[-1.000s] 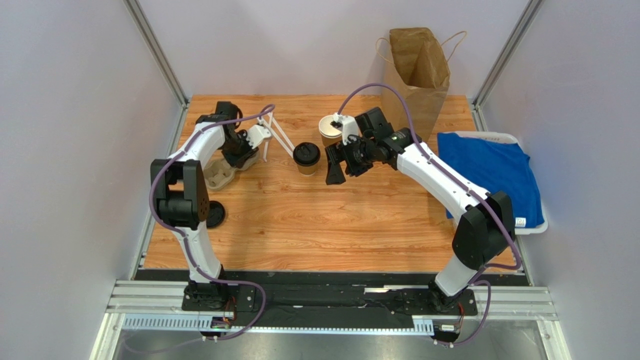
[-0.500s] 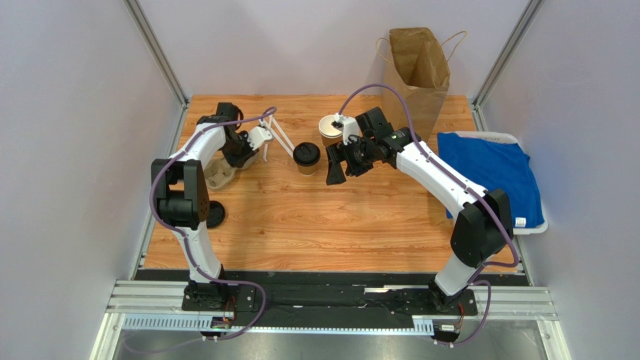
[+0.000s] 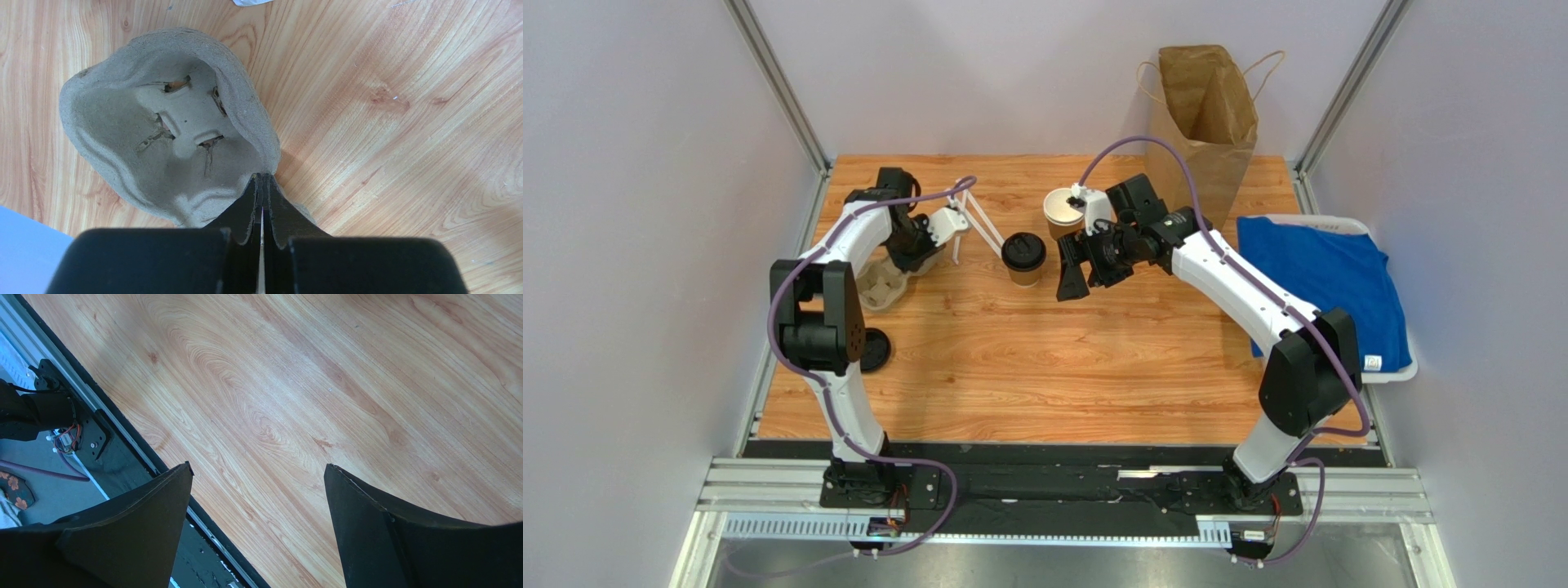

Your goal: Pack the takeout coffee

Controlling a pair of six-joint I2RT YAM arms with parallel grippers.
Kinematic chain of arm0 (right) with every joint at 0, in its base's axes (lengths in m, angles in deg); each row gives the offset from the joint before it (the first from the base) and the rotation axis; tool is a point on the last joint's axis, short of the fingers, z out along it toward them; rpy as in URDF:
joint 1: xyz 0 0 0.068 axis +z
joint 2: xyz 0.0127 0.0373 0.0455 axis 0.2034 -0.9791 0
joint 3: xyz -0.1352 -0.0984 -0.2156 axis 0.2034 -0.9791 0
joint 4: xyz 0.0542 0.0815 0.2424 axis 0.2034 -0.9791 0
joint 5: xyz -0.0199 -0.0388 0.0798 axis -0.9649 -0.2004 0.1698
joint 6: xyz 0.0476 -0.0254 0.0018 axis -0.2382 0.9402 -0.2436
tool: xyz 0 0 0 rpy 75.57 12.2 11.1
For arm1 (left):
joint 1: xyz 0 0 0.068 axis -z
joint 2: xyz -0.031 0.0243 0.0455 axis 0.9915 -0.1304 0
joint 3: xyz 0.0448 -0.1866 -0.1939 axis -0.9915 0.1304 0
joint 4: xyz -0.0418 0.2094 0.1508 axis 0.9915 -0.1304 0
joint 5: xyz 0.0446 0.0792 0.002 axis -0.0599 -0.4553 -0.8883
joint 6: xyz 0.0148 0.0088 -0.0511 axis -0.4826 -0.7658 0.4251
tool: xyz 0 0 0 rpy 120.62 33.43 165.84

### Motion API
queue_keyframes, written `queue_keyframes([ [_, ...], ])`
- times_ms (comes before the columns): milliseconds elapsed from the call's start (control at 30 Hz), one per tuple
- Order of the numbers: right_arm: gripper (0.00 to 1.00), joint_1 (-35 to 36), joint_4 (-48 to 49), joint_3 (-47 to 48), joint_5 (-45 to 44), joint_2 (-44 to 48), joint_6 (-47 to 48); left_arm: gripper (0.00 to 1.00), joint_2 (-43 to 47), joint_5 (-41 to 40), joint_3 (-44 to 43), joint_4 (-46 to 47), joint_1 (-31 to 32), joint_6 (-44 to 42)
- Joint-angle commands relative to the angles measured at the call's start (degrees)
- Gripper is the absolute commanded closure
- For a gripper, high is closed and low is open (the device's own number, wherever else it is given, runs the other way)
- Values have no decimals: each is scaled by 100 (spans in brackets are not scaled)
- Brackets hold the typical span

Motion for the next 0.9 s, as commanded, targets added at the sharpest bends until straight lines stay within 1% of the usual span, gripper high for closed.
queue_keyframes([
  [0, 16, -26, 64, 177, 107, -30, -61, 100, 123, 99, -86, -140, 5, -192],
  [233, 17, -26, 64, 230, 169, -47, -78, 100, 413, -16, -200, -184, -4, -315],
  [400, 17, -26, 64, 230, 204, -47, -96, 100, 300, -24, -402, -307, -4, -316],
  [500, 17, -26, 72, 213, 204, -47, -87, 80, 106, -68, -577, -562, -4, -307],
  [533, 16, -35, 64, 213, 195, -39, -87, 72, 79, -16, -596, -623, -4, -307],
  [567, 17, -27, 64, 213, 195, -39, -87, 69, 62, 11, -587, -633, -4, -333],
  [633, 17, -26, 72, 213, 195, -39, -78, 64, 44, 98, -578, -659, -4, -359],
  [867, 17, -26, 64, 204, 213, -65, -96, 63, -114, 187, -622, -747, -4, -456],
])
